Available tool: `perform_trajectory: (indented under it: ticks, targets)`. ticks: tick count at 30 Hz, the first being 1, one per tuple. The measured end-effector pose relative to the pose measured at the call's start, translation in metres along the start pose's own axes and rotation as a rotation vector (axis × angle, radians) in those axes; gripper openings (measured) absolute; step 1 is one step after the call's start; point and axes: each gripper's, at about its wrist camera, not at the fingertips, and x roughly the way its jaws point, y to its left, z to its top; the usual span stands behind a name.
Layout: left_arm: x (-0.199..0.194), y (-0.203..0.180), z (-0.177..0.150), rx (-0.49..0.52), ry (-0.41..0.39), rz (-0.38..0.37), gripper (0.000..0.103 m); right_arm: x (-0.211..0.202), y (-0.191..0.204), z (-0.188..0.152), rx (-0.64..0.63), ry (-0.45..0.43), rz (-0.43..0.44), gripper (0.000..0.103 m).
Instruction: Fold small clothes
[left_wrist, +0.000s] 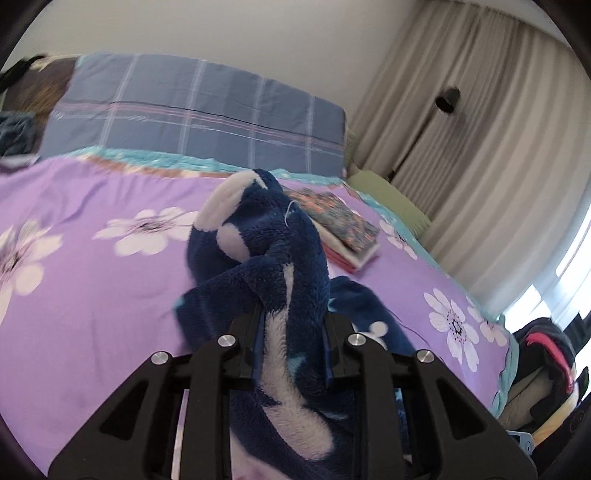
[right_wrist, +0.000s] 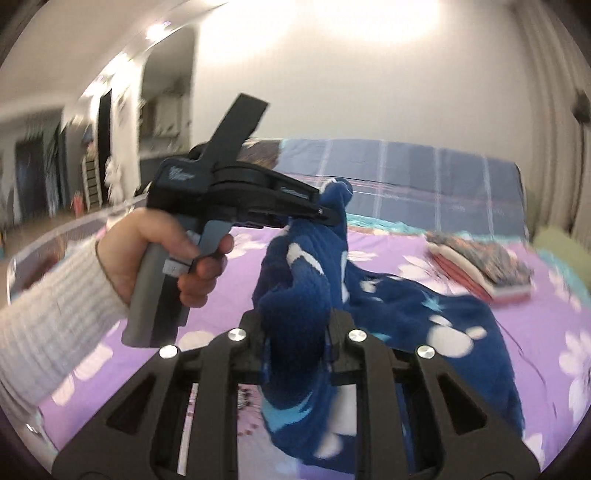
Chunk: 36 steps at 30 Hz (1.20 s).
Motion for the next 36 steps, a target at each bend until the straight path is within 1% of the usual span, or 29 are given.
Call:
perform_trajectory:
  ticks: [3, 4, 5, 7, 9, 10, 13, 15, 17, 19, 22, 25, 28, 29, 30, 31, 32, 33, 35, 36]
  targets:
    - [0.035, -0.041, 0.005, 0.070, 0.047, -0.001, 0.024, -0.017, -0.051, -0.003, 0.107, -0.001, -0.017, 0.019]
    - [0.055, -0.060, 0.005, 0.103, 0.073, -0.002, 0.024, -0.022, -0.067, -0.005, 0.144, 0.000, -0.022, 0.019]
    - [0.063, -0.068, 0.003, 0.119, 0.089, -0.004, 0.024, -0.027, -0.086, -0.009, 0.190, 0.004, -0.027, 0.019]
    - [0.096, -0.095, -0.002, 0.159, 0.137, -0.004, 0.025, -0.033, -0.117, -0.017, 0.267, 0.014, -0.030, 0.019]
    - [0.120, -0.114, -0.009, 0.192, 0.169, 0.000, 0.027, -0.040, -0.149, -0.031, 0.330, 0.027, -0.032, 0.019]
    - [0.133, -0.123, -0.014, 0.215, 0.190, 0.004, 0.027, -0.044, -0.167, -0.042, 0.366, 0.040, -0.042, 0.019]
    - [0.183, -0.152, -0.035, 0.279, 0.274, 0.036, 0.032, -0.046, -0.194, -0.071, 0.460, 0.089, -0.043, 0.019]
    - [0.203, -0.161, -0.043, 0.299, 0.298, 0.060, 0.038, -0.042, -0.219, -0.098, 0.560, 0.136, -0.036, 0.019]
    - [0.215, -0.168, -0.046, 0.303, 0.304, 0.068, 0.042, -0.041, -0.237, -0.118, 0.657, 0.160, -0.017, 0.019]
    - [0.220, -0.172, -0.046, 0.303, 0.309, 0.072, 0.043, -0.037, -0.256, -0.137, 0.770, 0.176, 0.033, 0.019]
    - [0.220, -0.176, -0.045, 0.308, 0.308, 0.062, 0.048, -0.038, -0.266, -0.148, 0.832, 0.178, 0.088, 0.020]
    - [0.201, -0.176, -0.040, 0.289, 0.273, 0.019, 0.049, -0.039, -0.259, -0.146, 0.802, 0.174, 0.094, 0.020]
    - [0.165, -0.176, -0.036, 0.315, 0.210, 0.002, 0.050, -0.041, -0.254, -0.143, 0.767, 0.164, 0.083, 0.021]
    - [0.146, -0.173, -0.037, 0.334, 0.181, 0.010, 0.051, -0.042, -0.254, -0.144, 0.772, 0.161, 0.090, 0.021]
    - [0.132, -0.168, -0.040, 0.348, 0.161, 0.025, 0.055, -0.043, -0.255, -0.145, 0.782, 0.158, 0.100, 0.021]
    - [0.114, -0.160, -0.046, 0.369, 0.137, 0.052, 0.058, -0.043, -0.257, -0.146, 0.790, 0.155, 0.108, 0.021]
    - [0.105, -0.155, -0.050, 0.387, 0.123, 0.080, 0.059, -0.044, -0.258, -0.147, 0.797, 0.149, 0.119, 0.021]
    - [0.096, -0.148, -0.057, 0.412, 0.111, 0.126, 0.059, -0.044, -0.258, -0.148, 0.800, 0.145, 0.125, 0.021]
    - [0.084, -0.132, -0.073, 0.463, 0.103, 0.247, 0.059, -0.043, -0.259, -0.147, 0.802, 0.139, 0.135, 0.021]
    - [0.081, -0.124, -0.080, 0.471, 0.108, 0.276, 0.059, -0.044, -0.259, -0.146, 0.807, 0.135, 0.144, 0.021]
